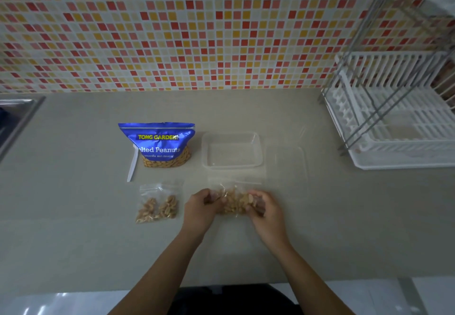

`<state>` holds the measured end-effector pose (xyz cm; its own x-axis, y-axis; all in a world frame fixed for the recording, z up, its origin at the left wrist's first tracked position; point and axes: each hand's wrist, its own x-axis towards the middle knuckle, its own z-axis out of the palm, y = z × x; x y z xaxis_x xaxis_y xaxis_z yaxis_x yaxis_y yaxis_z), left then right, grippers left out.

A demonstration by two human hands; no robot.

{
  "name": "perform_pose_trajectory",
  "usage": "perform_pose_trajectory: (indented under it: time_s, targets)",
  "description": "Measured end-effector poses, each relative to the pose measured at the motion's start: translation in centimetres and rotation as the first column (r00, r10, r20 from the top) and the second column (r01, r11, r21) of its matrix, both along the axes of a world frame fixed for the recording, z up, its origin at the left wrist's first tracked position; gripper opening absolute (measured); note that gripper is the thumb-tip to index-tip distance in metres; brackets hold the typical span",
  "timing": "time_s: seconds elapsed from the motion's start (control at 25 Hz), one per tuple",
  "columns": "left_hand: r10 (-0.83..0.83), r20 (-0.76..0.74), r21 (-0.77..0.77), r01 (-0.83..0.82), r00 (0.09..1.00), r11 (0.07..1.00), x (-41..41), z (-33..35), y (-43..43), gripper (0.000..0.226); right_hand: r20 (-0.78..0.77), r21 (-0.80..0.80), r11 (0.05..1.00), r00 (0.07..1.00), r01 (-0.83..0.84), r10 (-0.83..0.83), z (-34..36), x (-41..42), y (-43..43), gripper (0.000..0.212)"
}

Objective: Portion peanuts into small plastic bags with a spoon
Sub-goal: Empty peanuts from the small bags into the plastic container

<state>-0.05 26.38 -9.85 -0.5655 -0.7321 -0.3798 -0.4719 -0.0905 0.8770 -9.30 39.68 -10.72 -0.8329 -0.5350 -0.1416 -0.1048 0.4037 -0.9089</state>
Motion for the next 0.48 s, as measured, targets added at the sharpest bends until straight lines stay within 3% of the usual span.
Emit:
perform_pose_trajectory:
  time_s: [0.08, 0.2, 0.32, 0.48]
  targets:
    - [0.008, -0.113, 0.03, -0.005, 0.994, 1.0, -1.1, 1.3, -1.0, 0.03, 0.0, -0.067, 0.997, 1.0, 0.022, -0.022, 1.4, -1.7, -0.6, 0.043]
    - [0.016, -0.154, -0.036, -0.022, 0.988, 0.999, -4.6, 3.5, -3.1, 0.021, -0.055, -0.068, 0.997, 0.998, 0.021, -0.025, 3.1, -5.3, -3.3, 0.04]
    - [0.039, -0.05, -0.134, -0.046, 0.998, 0.99, -8.4, 4.7, -5.2, 0.031, -0.142, 0.046, 0.999, 0.99, 0.018, -0.011, 4.0, -8.5, -6.6, 0.04]
    - [0.008, 0.155, -0.135, 0.014, 0.988, 0.991, -11.1, 3.9, -7.4, 0.023, -0.157, 0.26, 0.964, 0.983, -0.049, 0.093, 3.6, -10.5, -9.2, 0.041]
